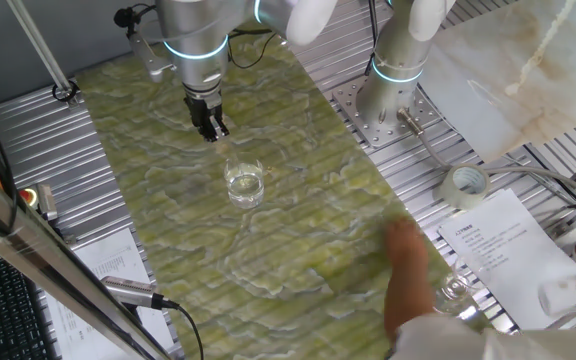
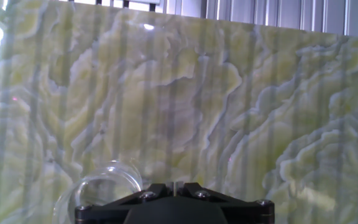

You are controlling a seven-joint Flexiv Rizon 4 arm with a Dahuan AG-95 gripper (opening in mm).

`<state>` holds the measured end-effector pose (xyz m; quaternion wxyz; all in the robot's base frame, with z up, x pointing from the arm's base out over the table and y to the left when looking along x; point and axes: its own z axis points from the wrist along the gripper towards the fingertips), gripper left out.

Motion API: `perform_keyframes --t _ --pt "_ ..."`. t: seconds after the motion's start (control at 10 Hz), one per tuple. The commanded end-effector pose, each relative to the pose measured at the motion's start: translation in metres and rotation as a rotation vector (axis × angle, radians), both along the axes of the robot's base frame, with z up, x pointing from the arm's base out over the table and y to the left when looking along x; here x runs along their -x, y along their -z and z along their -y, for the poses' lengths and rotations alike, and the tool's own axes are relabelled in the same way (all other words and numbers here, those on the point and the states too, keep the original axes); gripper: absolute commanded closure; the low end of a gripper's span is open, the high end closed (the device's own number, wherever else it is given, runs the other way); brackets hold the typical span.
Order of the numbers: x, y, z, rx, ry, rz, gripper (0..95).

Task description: Stir the beaker with a glass rod

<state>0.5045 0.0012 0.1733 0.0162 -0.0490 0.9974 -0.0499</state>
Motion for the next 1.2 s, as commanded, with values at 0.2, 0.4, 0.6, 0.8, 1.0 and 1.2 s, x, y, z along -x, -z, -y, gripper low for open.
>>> perform_keyframes --t 0.2,0.4,0.6,0.8,1.0,1.2 --pt "-0.003 -0.001 -0.001 0.003 -0.023 0.0 95.0" --pt "-0.007 -0.002 -0.002 0.003 -0.051 -0.017 95.0" --pt "-0.008 -0.003 -0.002 0.001 -0.048 -0.013 95.0" --pt "-0.01 -0.004 -0.003 0.002 -0.04 -0.016 95.0" --pt "-0.014 -0.005 -0.004 0.01 -0.032 -0.015 95.0" --pt "-0.017 -0.005 -0.004 0.01 -0.029 -0.015 95.0"
